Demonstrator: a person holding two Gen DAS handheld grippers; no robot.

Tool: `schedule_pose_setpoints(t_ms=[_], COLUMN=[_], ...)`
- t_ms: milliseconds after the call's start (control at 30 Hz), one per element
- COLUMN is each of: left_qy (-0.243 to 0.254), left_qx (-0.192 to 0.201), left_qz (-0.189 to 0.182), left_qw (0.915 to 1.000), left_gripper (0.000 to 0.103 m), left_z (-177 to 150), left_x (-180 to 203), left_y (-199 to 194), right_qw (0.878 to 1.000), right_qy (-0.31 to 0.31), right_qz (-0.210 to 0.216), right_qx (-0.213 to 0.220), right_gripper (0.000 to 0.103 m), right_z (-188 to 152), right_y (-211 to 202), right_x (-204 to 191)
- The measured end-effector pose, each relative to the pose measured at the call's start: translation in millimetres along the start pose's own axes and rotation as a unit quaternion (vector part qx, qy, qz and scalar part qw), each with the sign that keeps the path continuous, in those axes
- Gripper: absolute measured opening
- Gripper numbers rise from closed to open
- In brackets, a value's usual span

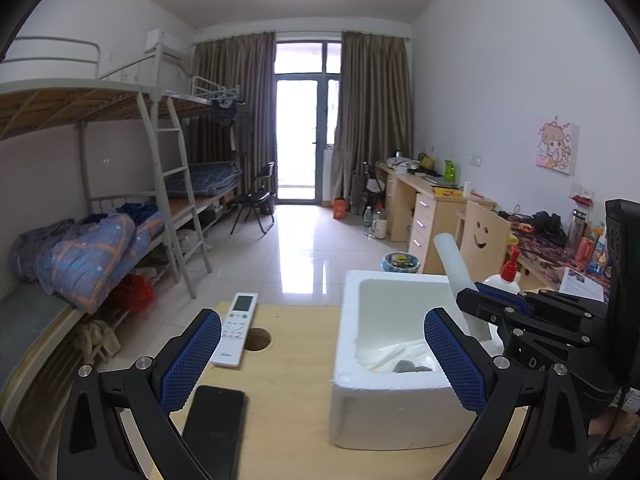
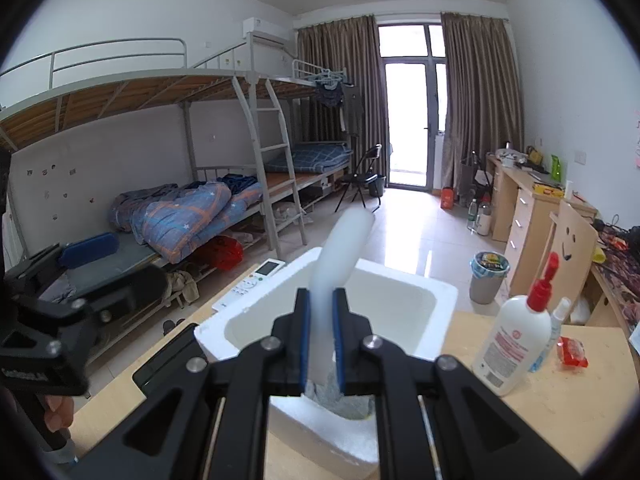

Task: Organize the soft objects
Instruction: 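Lower the white foam tube into the foam box and open the right gripper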

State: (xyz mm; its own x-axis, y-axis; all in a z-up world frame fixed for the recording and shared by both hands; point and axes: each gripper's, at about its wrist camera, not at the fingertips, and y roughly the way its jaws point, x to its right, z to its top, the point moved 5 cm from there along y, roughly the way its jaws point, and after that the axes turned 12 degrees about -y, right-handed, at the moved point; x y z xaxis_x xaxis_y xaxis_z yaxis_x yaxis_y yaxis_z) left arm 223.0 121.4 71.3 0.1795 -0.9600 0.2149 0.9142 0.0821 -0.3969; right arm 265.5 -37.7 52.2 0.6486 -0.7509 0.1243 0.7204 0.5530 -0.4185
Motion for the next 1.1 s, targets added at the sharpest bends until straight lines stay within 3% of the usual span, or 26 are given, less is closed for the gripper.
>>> schedule_pose_setpoints(t_ms=[267,600,633,700,733,767,1100], left_qy=[0.000,-0.002,-0.002,-0.001,-0.001,0.000,0.007], left_qx=[-0.006,-0.006,-0.006,-0.006,-0.007,-0.006,-0.003], left_qz=[0.005,-0.006,-0.007,-0.007,-0.009,-0.010,-0.020], left_qw=[1.0000,1.0000,1.0000,1.0000,0.9999,0.9999,0.9998], left_gripper=[0.102,0.102,0.102,0.102,0.102,0.102,0.102], left_z=[-2.9,-3.6,-3.7,-3.6,-3.4,-4.4,-7.3], left_x=[-9.0,-10.3,-10.8,-9.9,-9.4,-8.8,2.2], left_y=[5.2,6.1,5.9,6.2,6.2,4.8,-11.3], right_qw=[1.000,0.999,0.999,0.999,0.999,0.999,0.999], right_qy=[0.001,0.011,0.008,0.006,0.007,0.009,0.005], right_qz=[0.005,-0.004,-0.003,-0.002,-0.003,-0.005,-0.013], right_qx=[-0.010,-0.032,-0.036,-0.039,-0.038,-0.035,-0.029], right_gripper=[0.013,0.025,0.028,0.050,0.066,0.069,0.069], right_z=[-2.8,-7.5,-7.9,-9.4,-10.3,-10.4,-9.7], right_y=[12.4,25.1,25.5,25.0,23.0,21.5,0.3], right_x=[1.0,12.6,11.4,10.8,10.5,10.2,11.3])
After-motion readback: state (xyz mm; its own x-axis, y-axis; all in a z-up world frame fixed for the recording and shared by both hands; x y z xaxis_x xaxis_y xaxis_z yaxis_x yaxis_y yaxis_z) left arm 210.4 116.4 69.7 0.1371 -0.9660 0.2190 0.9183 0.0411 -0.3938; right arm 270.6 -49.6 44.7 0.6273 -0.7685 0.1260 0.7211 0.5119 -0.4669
